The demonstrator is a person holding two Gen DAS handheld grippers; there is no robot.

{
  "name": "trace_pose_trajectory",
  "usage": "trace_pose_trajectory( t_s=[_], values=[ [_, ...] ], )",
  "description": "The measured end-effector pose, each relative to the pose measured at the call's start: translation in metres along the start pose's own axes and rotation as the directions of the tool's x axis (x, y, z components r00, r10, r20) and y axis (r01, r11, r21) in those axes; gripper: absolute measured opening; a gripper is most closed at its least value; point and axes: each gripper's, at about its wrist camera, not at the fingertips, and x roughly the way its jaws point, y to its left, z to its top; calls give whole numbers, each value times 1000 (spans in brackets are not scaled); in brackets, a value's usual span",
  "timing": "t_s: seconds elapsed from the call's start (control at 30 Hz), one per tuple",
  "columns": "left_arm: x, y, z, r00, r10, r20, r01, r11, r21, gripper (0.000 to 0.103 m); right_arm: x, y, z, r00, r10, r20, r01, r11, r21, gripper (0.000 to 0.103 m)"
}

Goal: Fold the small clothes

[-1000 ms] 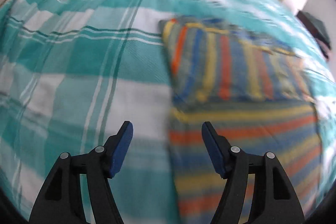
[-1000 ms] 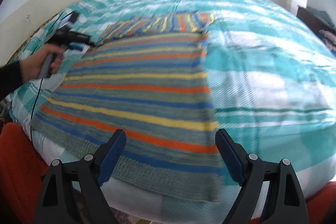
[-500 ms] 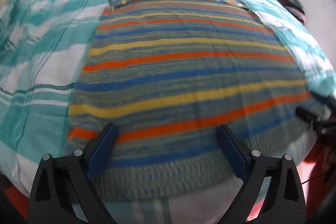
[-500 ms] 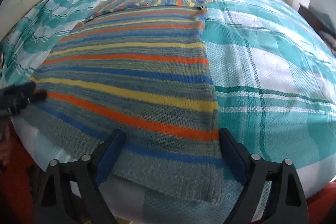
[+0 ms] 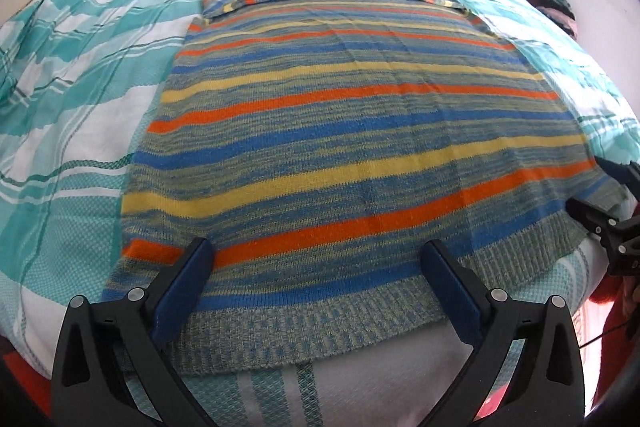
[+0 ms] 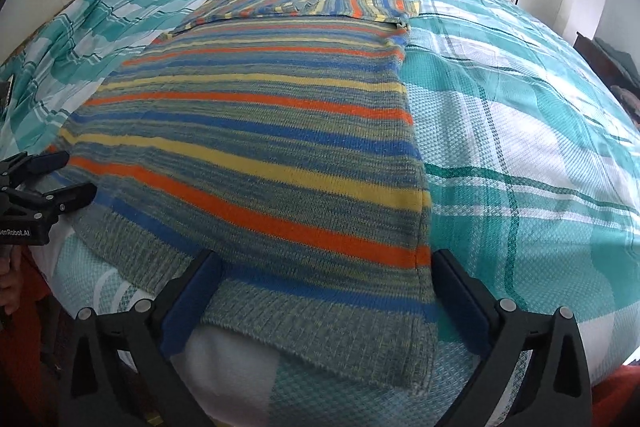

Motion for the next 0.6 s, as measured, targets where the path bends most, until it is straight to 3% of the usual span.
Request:
trace_pose_trajectory(
  t_s=[0.6],
  values=[
    [-2,0,-2,1000,1,-1,-1,1000,15,102,0,1,-2,1000,-8,7,8,1000,2,102]
  ],
)
